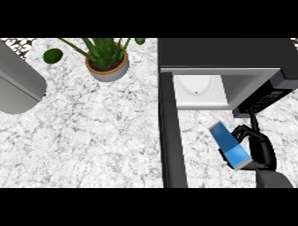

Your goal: Pick up the milk, place it into the microwave and close the microwave

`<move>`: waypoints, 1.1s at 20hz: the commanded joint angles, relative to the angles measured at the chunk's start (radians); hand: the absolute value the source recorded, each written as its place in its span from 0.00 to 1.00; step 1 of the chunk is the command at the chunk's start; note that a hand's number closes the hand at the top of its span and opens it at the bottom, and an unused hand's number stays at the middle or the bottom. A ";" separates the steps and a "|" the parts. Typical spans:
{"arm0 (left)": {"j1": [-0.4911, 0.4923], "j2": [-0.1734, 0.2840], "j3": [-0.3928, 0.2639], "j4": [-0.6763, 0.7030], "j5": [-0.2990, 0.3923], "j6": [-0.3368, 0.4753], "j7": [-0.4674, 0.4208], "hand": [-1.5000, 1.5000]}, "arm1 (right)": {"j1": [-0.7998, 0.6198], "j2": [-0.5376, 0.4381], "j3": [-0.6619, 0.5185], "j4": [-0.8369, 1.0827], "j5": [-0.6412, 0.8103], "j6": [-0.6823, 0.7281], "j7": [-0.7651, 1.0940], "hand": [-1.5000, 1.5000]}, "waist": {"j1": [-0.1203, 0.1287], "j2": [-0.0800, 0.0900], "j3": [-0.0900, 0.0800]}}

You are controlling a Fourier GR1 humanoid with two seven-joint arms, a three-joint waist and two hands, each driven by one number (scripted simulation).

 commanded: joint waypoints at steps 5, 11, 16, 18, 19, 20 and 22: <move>-0.029 0.017 0.064 -0.030 0.066 0.007 0.030 0.00 | 0.069 0.031 0.096 -0.376 0.023 -0.030 0.198 1.00 | -0.003 -0.005 -0.005; -0.039 0.048 0.127 -0.034 0.157 -0.006 0.083 0.00 | 0.031 0.108 0.132 -0.501 0.062 -0.154 0.369 1.00 | 0.004 -0.003 -0.004; -0.080 0.037 0.094 -0.047 0.135 0.029 0.132 0.00 | -0.141 0.041 0.088 -0.442 0.107 -0.197 0.497 1.00 | 0.005 -0.001 -0.004; -0.063 0.028 0.115 0.000 0.124 -0.015 0.083 0.00 | -0.225 0.071 0.121 -0.352 0.194 -0.274 0.478 1.00 | 0.017 0.001 -0.004; 0.020 0.008 0.138 0.046 0.139 -0.118 -0.009 0.00 | -0.265 0.097 0.145 -0.325 0.233 -0.323 0.535 1.00 | 0.039 -0.002 -0.005; -0.035 0.010 0.129 0.045 0.124 -0.080 0.022 0.00 | -0.277 0.089 0.123 -0.252 0.244 -0.333 0.468 1.00 | 0.024 0.002 -0.004; -0.067 0.009 0.095 0.000 0.102 -0.038 0.081 0.00 | -0.379 0.093 0.127 -0.200 0.273 -0.355 0.549 1.00 | 0.021 0.004 -0.003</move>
